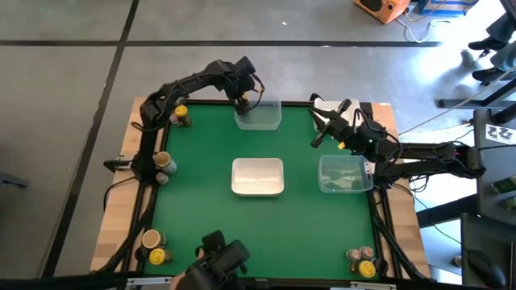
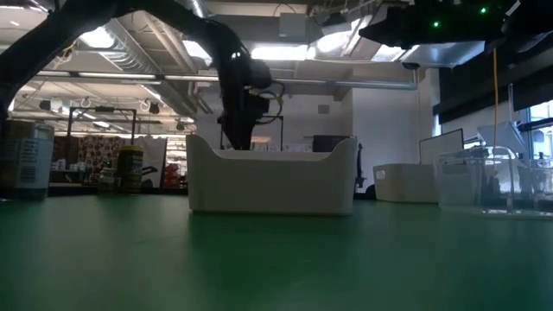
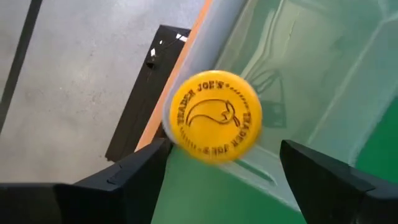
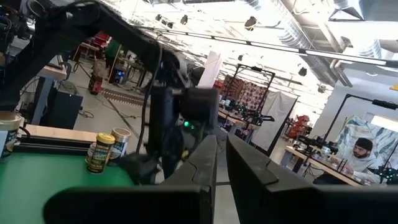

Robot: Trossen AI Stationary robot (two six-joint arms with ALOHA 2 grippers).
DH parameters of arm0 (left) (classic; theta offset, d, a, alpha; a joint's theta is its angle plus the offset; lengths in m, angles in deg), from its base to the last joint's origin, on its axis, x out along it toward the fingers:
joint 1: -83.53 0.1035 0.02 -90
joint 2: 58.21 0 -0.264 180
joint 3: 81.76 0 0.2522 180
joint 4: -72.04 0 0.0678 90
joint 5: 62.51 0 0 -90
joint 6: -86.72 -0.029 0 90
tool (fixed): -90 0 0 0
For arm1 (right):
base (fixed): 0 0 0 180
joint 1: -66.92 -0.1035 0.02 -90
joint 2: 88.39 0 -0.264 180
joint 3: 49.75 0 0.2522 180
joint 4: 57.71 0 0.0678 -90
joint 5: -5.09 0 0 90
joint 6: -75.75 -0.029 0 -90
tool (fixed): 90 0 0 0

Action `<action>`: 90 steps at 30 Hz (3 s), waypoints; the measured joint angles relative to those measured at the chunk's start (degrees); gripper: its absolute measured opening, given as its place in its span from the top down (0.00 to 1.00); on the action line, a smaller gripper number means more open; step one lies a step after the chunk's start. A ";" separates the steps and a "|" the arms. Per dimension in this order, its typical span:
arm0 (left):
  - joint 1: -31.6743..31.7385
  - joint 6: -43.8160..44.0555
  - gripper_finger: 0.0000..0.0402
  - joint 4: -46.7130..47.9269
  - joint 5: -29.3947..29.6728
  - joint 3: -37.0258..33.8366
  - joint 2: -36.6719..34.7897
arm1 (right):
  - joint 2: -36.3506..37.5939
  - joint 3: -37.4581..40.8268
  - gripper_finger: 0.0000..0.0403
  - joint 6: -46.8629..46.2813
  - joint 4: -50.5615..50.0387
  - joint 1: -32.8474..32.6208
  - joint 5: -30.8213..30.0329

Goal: Sort spices by type
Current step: Put the middle yellow seasoning bottle into the top transparent bin, then put the top yellow seasoning bottle into the top transparent bin

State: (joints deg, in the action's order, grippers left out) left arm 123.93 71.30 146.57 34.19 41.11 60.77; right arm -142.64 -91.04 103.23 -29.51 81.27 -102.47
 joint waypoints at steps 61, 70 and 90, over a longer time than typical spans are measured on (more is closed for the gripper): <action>3.78 22.51 0.27 11.86 17.90 -34.44 -30.36 | 0.02 0.00 0.90 -0.17 -0.05 -0.04 0.15; 6.55 21.19 0.27 6.18 18.99 -38.57 -30.36 | 0.00 0.02 0.90 -0.17 -0.05 -0.04 0.18; 9.04 19.24 0.27 6.87 12.48 -38.74 -30.34 | 0.02 0.02 0.90 -0.16 -0.07 -0.04 0.22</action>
State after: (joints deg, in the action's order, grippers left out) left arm 132.97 90.54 153.44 46.67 2.37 30.43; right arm -142.62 -91.02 103.08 -29.58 81.22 -102.25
